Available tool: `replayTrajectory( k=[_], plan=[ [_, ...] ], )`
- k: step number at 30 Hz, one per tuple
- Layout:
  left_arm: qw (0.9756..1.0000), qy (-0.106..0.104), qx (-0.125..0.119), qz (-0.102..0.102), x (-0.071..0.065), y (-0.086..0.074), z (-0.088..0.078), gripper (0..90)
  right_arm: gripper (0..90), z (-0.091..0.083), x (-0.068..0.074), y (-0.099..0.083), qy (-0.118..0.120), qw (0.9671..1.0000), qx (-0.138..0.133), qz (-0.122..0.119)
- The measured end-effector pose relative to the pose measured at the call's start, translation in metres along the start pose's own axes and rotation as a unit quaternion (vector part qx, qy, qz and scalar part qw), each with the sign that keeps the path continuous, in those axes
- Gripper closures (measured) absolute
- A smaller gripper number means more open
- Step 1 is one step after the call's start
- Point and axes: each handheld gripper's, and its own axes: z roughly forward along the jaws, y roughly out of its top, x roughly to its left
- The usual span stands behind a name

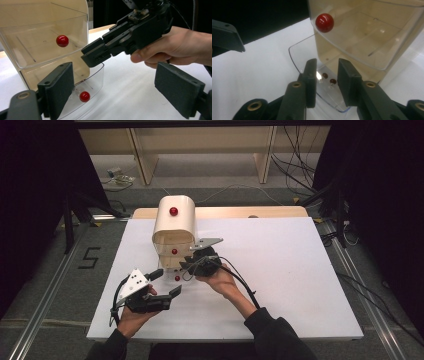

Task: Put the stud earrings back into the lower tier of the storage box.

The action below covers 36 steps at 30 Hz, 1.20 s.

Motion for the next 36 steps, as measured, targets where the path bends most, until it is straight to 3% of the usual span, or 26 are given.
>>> replayTrajectory(
  k=[11,25,36],
  plan=[
    [1.0000,0.003,0.005,-0.007,0.002,-0.001,0.001,15.6,48.8,-0.034,-0.006,-0.007,-0.004,0.9998,-0.018,0.004],
    [0.9999,0.003,0.009,-0.008,0.003,-0.001,0.002,15.7,42.1,-0.072,-0.017,-0.032,-0.014,0.9988,-0.039,0.026],
    [0.9999,0.002,0.011,-0.009,0.004,-0.002,0.003,15.7,37.5,-0.087,-0.023,-0.047,-0.023,0.9982,-0.042,0.036]
  ],
)
